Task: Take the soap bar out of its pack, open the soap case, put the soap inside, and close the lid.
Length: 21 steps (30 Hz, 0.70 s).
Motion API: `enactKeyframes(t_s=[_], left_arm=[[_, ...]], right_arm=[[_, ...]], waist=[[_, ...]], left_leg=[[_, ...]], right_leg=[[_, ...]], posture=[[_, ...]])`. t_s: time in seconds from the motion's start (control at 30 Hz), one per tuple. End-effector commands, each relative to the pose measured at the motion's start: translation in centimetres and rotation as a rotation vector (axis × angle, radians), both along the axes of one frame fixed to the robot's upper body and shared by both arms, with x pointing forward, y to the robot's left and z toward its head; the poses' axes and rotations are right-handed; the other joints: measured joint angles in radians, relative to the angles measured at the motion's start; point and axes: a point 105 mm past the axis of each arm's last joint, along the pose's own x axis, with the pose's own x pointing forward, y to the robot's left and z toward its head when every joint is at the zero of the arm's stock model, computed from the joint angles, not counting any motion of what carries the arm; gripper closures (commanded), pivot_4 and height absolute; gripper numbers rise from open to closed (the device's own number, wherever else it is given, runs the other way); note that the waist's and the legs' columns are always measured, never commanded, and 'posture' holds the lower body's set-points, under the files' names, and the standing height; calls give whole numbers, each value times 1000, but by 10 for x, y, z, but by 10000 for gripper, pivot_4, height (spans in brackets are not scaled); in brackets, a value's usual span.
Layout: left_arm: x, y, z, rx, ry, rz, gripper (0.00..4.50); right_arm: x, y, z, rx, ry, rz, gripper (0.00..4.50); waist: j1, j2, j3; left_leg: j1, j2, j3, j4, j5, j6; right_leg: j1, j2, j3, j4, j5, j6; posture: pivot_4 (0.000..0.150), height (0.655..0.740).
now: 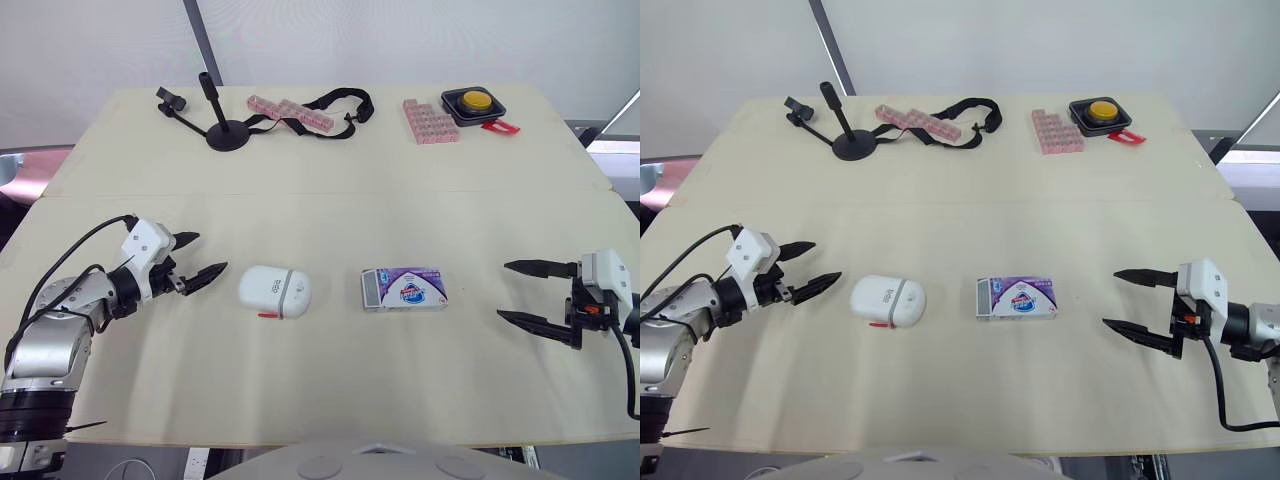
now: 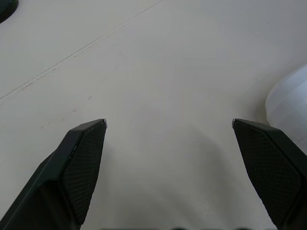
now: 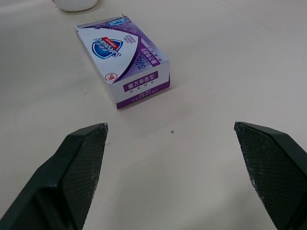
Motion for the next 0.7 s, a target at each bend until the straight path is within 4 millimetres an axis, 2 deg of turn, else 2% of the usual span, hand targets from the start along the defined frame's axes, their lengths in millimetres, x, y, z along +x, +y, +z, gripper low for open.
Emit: enactKeyframes(t_s=[0.03,0.33,0.7], left_arm=[[1,0,9,14,-43,-17,203],[-4,-5,10,-20,-34,-52,203],[0,-5,12,-47,-36,-46,203]], right_arm=[[0,-3,5,-12,-25,5,0],[-2,-5,4,-22,-13,18,0],[0,-8,5,-29,-15,17,0]], waist=[[0,0,0],[0,0,0],[1,0,0]], left_leg=[[0,0,0,0,0,0],[0,0,0,0,0,0],[0,0,0,0,0,0]], right_leg=[[0,0,0,0,0,0],[0,0,0,0,0,0],[0,0,0,0,0,0]], posture=[[1500,7343],[1500,7343],[1500,7343]])
